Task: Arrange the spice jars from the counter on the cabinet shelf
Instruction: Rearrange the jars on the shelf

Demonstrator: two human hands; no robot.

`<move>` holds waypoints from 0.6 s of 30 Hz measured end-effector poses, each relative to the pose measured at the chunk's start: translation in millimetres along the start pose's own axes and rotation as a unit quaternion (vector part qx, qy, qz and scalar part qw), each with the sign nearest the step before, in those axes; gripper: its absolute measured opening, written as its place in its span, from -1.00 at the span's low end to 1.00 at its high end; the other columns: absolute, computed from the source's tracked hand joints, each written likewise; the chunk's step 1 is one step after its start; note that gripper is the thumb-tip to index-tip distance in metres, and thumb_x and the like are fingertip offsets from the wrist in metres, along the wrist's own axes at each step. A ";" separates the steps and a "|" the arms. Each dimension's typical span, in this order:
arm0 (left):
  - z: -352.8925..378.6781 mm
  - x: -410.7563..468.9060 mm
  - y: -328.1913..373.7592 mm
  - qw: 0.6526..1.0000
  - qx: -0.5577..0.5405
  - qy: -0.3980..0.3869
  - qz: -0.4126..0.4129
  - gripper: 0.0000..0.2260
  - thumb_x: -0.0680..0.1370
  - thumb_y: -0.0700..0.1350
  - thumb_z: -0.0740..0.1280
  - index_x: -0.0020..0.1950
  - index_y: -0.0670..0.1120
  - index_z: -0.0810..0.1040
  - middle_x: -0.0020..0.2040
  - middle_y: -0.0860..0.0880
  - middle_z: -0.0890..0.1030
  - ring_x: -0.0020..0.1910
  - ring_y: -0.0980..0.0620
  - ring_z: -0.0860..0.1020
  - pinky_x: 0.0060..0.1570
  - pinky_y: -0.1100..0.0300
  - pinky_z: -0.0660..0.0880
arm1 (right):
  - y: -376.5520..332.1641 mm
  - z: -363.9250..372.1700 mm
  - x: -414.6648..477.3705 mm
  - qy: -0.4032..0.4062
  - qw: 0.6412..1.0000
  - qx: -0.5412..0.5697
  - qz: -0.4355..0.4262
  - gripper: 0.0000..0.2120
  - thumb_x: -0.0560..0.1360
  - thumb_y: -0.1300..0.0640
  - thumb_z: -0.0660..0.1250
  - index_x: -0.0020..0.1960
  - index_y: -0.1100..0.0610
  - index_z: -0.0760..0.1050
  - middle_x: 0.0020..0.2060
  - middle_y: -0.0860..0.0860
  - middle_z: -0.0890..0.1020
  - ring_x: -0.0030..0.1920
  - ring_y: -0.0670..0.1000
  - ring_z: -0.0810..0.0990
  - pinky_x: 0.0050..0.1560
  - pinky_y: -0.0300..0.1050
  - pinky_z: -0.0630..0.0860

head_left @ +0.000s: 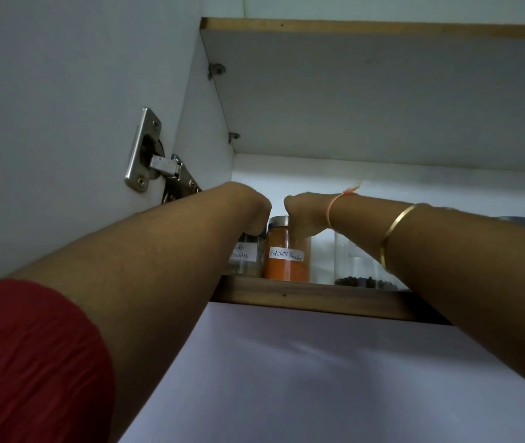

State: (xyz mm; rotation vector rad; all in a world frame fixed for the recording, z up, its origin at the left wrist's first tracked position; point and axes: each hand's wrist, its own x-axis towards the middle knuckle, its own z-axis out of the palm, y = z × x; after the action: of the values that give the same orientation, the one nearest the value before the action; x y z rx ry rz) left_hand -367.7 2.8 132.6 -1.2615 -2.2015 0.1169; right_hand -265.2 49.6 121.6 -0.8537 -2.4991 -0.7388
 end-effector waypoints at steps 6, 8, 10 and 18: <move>11.8 -0.1 4.5 0.998 -0.045 -0.042 -0.003 -0.65 0.61 -0.14 0.17 0.39 -0.10 0.36 0.19 -0.12 0.50 0.15 -0.08 0.51 0.19 0.05 0.46 | 14.3 -24.3 -16.6 0.109 0.992 0.058 0.024 -0.67 0.54 0.30 0.15 0.28 0.32 0.42 0.20 0.23 0.54 0.18 0.18 0.52 0.14 -0.05 0.47; 14.2 -2.9 14.0 0.997 -0.067 0.004 -0.036 -0.52 0.61 -0.13 0.19 0.50 -0.17 0.16 0.41 -0.20 0.32 0.34 -0.19 0.38 0.34 -0.02 0.34 | 25.0 -32.6 -24.8 0.118 0.991 0.054 0.021 -0.74 0.53 0.32 0.14 0.17 0.30 0.48 0.13 0.21 0.55 0.13 0.20 0.52 0.07 -0.09 0.47; 10.9 -8.1 24.0 0.994 -0.079 0.051 -0.060 -0.36 0.60 -0.14 0.20 0.53 -0.22 -0.13 0.53 -0.28 0.01 0.47 -0.28 0.12 0.45 -0.11 0.10 | 36.6 -38.5 -32.5 0.127 0.991 0.030 0.023 -0.83 0.52 0.33 0.12 -0.22 0.22 0.41 -0.17 0.16 0.52 -0.06 0.20 0.46 -0.20 -0.18 0.40; -36.6 -36.1 72.3 0.948 -0.231 0.209 0.070 -0.61 0.63 -0.08 0.11 0.42 -0.23 0.25 0.39 -0.21 0.38 0.36 -0.16 0.34 0.37 -0.03 0.19 | 81.1 -46.6 -64.4 0.105 0.993 0.021 0.059 -0.67 0.53 0.31 0.11 -0.40 0.17 0.21 -0.41 0.06 0.33 -0.40 0.00 0.29 -0.42 -0.20 0.21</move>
State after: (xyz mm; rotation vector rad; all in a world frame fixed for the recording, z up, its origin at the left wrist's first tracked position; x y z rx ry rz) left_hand -279.8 5.3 120.9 -1.5232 -1.8197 -0.5921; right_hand -156.1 48.3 153.3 -0.8538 -2.2515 -0.6958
